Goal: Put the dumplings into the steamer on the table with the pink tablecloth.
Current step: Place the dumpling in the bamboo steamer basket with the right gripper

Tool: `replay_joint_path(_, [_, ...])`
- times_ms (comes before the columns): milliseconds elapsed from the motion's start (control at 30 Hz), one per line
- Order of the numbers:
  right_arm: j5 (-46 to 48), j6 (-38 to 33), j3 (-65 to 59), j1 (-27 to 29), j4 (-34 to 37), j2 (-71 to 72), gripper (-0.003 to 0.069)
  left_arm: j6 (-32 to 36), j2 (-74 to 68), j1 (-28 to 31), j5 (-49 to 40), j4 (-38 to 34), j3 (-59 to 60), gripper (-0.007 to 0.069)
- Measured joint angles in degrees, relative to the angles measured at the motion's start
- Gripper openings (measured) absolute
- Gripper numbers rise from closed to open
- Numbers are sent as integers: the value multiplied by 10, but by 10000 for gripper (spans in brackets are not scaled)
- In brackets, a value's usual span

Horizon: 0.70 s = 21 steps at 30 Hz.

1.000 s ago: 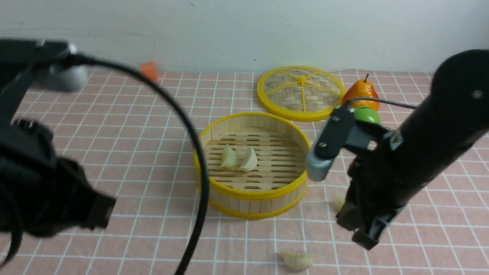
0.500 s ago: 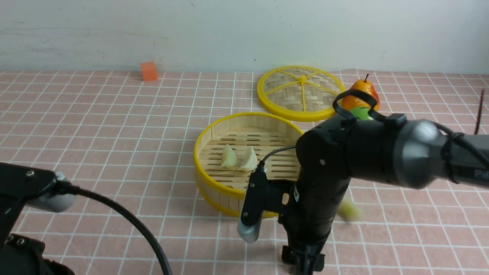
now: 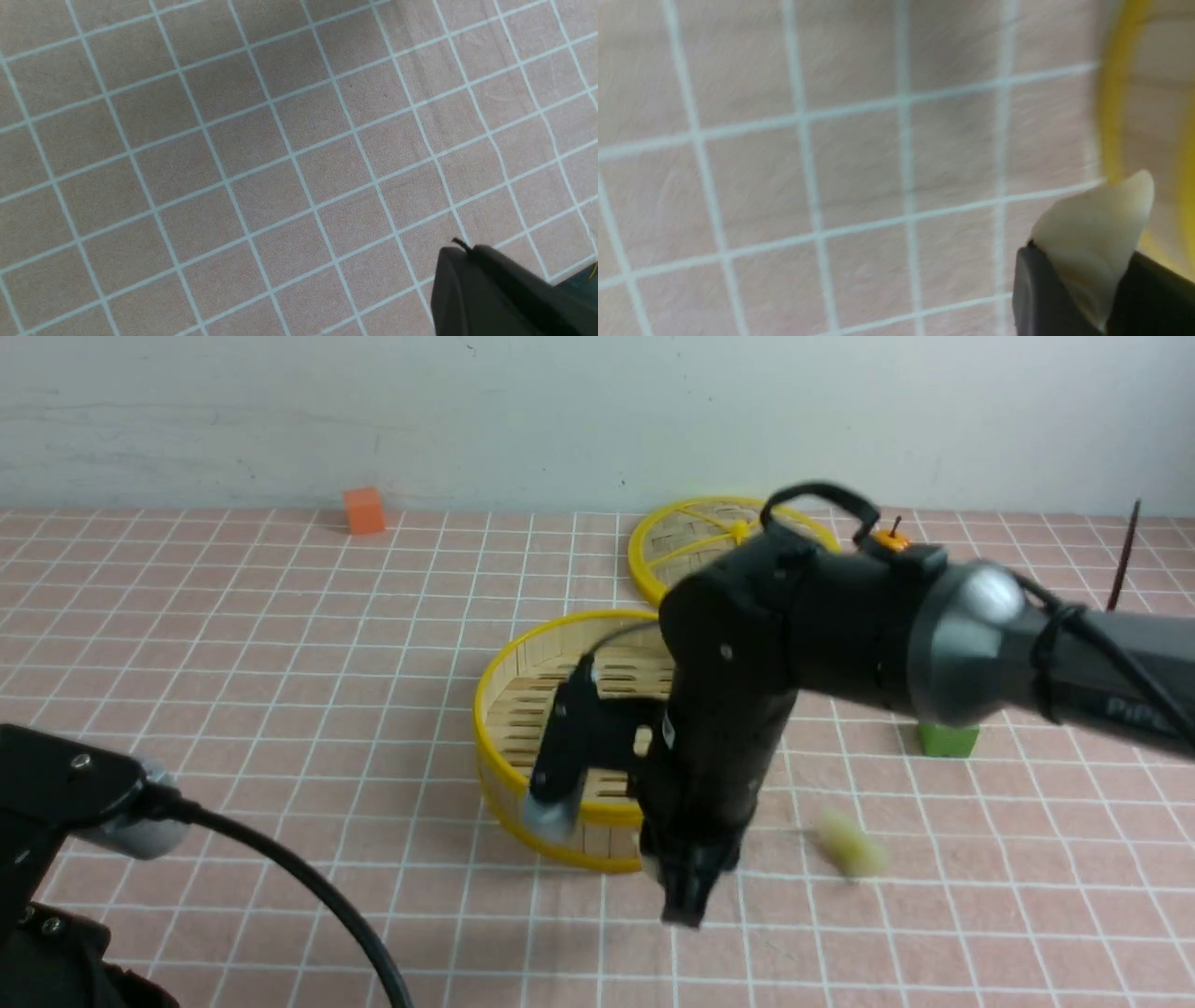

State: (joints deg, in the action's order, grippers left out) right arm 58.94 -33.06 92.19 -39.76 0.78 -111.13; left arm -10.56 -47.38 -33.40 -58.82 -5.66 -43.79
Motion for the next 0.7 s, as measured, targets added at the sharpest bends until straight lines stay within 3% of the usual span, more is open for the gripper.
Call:
replay_joint_path(100, [-5,36,54,22,8,-10,167,0,0,0,0,0,0,-14])
replay_joint_path(267, [-48,190,165,80,32,-85,167,0,0,0,0,1,0,-14])
replay_joint_path(533, [-49,319,219,94,-13,-189,168,0,0,0,0,2,0,-14])
replay_joint_path(600, [-50,331,221,94,-20,-195,188,0,0,0,0,2,0,-14])
replay_joint_path(700, [-39,352,228,94,-33,-196,305,0,0,0,0,2,0,-14])
